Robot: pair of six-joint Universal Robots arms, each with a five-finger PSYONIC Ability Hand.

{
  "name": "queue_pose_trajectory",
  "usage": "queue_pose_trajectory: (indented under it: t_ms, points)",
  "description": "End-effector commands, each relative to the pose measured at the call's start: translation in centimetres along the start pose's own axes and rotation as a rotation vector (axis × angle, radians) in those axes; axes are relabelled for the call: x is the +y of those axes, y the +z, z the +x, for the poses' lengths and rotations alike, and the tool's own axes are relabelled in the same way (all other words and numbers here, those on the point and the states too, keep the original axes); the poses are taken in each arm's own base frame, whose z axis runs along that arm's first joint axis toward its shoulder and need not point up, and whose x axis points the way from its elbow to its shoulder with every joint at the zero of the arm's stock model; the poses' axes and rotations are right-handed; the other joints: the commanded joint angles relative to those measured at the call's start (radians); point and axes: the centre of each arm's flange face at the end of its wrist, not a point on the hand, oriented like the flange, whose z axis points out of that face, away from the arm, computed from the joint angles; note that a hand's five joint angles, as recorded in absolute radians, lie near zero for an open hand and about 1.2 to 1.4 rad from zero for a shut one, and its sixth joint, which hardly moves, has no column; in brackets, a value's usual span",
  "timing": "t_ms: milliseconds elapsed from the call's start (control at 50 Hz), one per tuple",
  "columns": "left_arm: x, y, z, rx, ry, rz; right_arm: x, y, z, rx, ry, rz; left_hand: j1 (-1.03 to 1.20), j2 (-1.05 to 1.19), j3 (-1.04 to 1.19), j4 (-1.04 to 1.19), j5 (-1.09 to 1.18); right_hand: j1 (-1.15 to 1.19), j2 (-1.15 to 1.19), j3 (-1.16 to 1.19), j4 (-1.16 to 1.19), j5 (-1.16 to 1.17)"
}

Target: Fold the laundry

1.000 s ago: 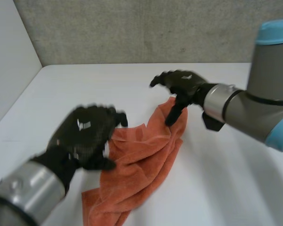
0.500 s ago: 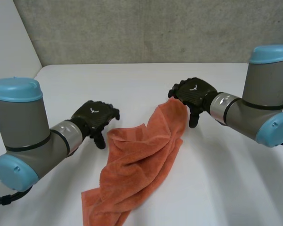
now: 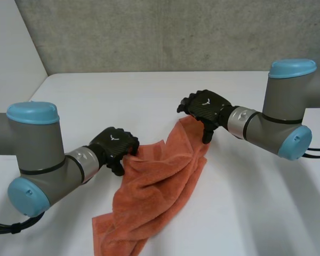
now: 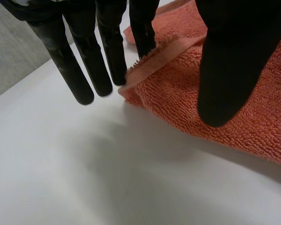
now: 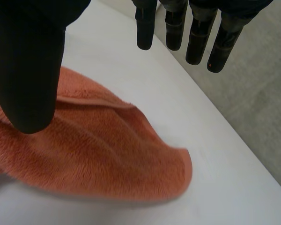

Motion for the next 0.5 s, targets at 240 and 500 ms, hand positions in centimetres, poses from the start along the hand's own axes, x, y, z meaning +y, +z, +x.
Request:
queue_pose_trajectory:
  t_ms: [240, 500]
  points:
    - [-1.7, -1.9, -0.2, -0.049, 0.023, 0.049, 2.1, 2.9, -0.1, -0.062, -0.09, 0.01, 0.734, 0.751, 0.752, 0.756, 0.759, 0.153, 0.132, 0.144, 0.129, 0.136]
    - [-3.6, -5.1, 0.4, -0.088, 0.073, 0.146, 1.9, 4.3, -3.3, -0.151, -0.128, 0.062, 0.734, 0.751, 0.752, 0.756, 0.759, 0.71, 0.69, 0.702, 0.687, 0.693]
